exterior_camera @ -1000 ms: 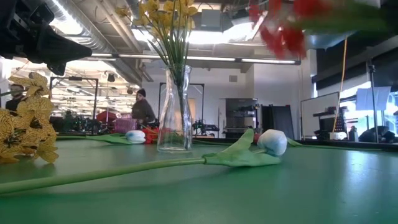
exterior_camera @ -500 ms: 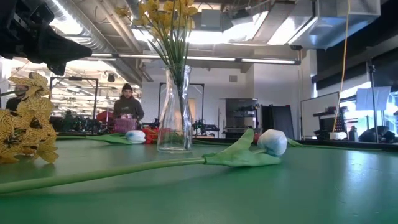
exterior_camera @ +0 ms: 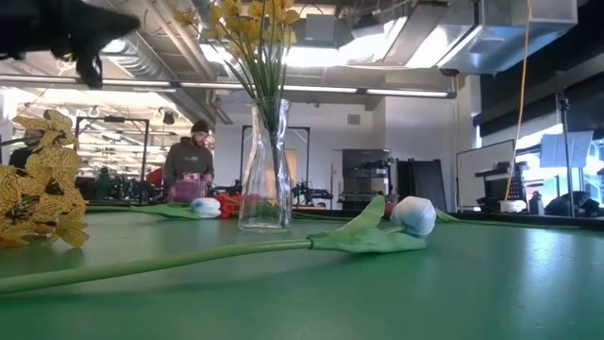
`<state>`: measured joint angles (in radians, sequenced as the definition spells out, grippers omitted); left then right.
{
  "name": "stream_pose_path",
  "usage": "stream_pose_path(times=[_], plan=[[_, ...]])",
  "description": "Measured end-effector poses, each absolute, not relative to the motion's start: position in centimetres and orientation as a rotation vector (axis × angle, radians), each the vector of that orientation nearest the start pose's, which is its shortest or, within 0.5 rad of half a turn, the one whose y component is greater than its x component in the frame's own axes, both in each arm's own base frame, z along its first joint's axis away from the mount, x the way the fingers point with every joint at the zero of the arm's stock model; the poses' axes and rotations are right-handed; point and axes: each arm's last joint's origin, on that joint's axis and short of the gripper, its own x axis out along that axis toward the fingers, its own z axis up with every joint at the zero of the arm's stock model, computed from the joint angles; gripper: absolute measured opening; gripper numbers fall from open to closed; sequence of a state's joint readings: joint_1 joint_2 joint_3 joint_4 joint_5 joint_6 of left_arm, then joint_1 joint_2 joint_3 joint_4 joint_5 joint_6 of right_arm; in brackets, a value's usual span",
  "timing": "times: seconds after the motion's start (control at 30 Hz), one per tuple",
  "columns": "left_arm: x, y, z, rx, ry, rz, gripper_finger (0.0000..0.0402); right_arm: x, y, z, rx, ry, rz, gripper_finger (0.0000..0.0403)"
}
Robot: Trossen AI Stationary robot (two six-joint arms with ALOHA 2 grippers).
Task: Sort flowers into vase by color
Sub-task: Put the bottom red flowers into the violet vase
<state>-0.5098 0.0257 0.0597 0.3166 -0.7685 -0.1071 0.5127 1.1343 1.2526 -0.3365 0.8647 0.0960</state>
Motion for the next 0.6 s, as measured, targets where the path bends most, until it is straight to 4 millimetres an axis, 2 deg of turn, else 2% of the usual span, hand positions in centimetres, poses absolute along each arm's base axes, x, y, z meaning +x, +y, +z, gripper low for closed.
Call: stream_pose_path(times=[0.13, 0.27, 0.47, 0.6], plan=[[7.4, -1.9, 22.8, -0.277, -0.475, 0.201, 0.0, 22.7, 5.9, 42.0, -0.079, 0.119, -0.317, 0.0002], [6.7, -1.7, 25.0, -0.24, -0.546, 0.113, 0.0, 24.0, 1.8, 42.9, -0.043, 0.027, -0.256, 0.0002], [7.3, -1.7, 28.1, -0.196, -0.508, 0.148, 0.0, 25.7, -3.4, 43.8, -0.022, -0.147, -0.125, 0.0001], [9.4, -2.1, 30.1, -0.145, -0.391, 0.185, 0.0, 27.1, -5.7, 43.6, 0.033, -0.234, -0.069, 0.0001]])
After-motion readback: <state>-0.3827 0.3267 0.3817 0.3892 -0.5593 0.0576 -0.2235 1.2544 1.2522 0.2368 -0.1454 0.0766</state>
